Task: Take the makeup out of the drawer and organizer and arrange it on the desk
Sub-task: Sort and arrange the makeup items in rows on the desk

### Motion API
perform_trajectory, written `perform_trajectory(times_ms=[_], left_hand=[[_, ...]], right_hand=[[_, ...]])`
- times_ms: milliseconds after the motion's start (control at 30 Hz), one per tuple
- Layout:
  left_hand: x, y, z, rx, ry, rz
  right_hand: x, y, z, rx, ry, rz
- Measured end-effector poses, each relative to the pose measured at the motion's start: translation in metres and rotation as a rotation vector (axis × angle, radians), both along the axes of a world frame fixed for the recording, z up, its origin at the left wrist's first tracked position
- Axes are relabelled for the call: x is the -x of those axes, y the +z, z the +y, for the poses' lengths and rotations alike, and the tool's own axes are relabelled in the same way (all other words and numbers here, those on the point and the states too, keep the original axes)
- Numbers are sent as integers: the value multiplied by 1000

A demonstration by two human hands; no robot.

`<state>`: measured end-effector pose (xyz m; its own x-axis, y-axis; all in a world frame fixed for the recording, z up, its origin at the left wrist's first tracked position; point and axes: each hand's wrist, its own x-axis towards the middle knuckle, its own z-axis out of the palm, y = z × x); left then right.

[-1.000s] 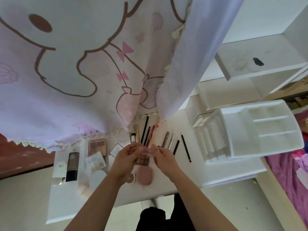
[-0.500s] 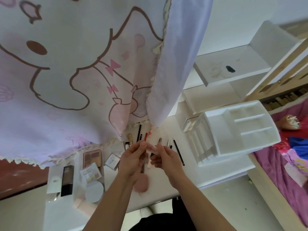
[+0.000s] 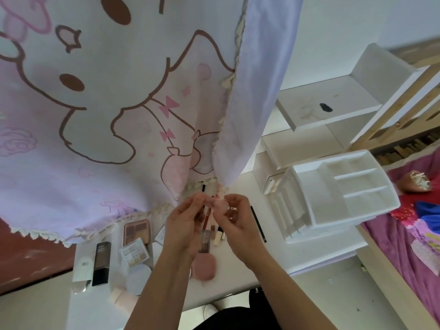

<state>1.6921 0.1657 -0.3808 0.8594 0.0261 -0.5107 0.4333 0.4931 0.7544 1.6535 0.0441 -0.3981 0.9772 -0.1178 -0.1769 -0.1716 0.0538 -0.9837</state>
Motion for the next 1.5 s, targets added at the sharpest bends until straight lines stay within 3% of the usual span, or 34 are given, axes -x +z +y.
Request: perform_trajectory(times_ms=[133,300,500,667,833,1133,1333,1500], left_hand=[[-2,14,7,-10,-27,-73],[2,20,7,-9,-21,-74],[4,24,6,-53,-61,-115],[3,20,11,-65,-49,-112],[11,26,5,-100,-103,-142],[16,29,3,-60,-90,-173],[16,21,5,-102,-160,-247],[19,15,7,-110,-173,-262]], right_hand=[[-7,26,-7,-193,97,222],[-3,27,-11,-190,42,141],[-2,39,-10,-206,89,237],[4,34,-12,-199,16,130],[2,41,-12,-277,102,308],[10,29,-19,-184,30,118],[12,40,-18,-264,53,266],[13,34,-22,-215,-22,176]])
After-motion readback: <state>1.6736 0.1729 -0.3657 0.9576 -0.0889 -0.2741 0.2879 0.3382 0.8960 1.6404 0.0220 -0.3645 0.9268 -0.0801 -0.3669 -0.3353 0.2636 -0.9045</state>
